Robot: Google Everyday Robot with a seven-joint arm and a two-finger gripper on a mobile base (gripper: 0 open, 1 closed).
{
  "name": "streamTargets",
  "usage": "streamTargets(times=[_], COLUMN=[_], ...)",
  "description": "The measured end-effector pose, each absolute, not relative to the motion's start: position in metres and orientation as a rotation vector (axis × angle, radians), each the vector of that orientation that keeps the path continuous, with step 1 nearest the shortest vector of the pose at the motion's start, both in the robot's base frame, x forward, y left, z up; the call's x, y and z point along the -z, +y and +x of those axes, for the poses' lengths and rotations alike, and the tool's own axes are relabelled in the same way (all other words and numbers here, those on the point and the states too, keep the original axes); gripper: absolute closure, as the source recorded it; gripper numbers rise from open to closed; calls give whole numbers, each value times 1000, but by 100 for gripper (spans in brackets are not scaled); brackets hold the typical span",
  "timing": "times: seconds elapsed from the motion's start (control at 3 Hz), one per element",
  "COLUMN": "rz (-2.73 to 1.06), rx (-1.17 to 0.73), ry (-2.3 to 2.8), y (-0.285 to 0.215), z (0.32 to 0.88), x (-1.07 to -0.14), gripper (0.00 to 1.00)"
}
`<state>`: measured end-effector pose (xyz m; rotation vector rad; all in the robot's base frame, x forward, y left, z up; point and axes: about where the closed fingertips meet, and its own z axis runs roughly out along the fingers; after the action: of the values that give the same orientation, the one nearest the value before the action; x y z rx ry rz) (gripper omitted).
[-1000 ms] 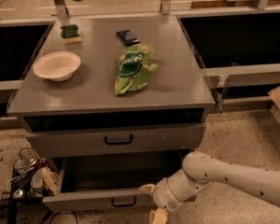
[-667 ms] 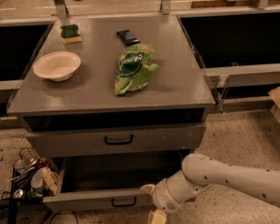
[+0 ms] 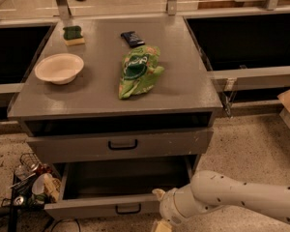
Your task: Open middle drawer
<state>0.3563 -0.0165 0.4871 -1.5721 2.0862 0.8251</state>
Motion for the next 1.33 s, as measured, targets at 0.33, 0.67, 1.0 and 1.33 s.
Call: streamTargets(times=[0.33,0.67,1.0,1.33], rz=[-1560,-1545,-1580,-1580], rx=[-806,-850,-883,-884], ry=[2090,2120,2131,2131], y=[-17,-14,2,2], z=[357,373,390,390], x=[-487,-470,-453,-453], gripper=[0,0,0,0])
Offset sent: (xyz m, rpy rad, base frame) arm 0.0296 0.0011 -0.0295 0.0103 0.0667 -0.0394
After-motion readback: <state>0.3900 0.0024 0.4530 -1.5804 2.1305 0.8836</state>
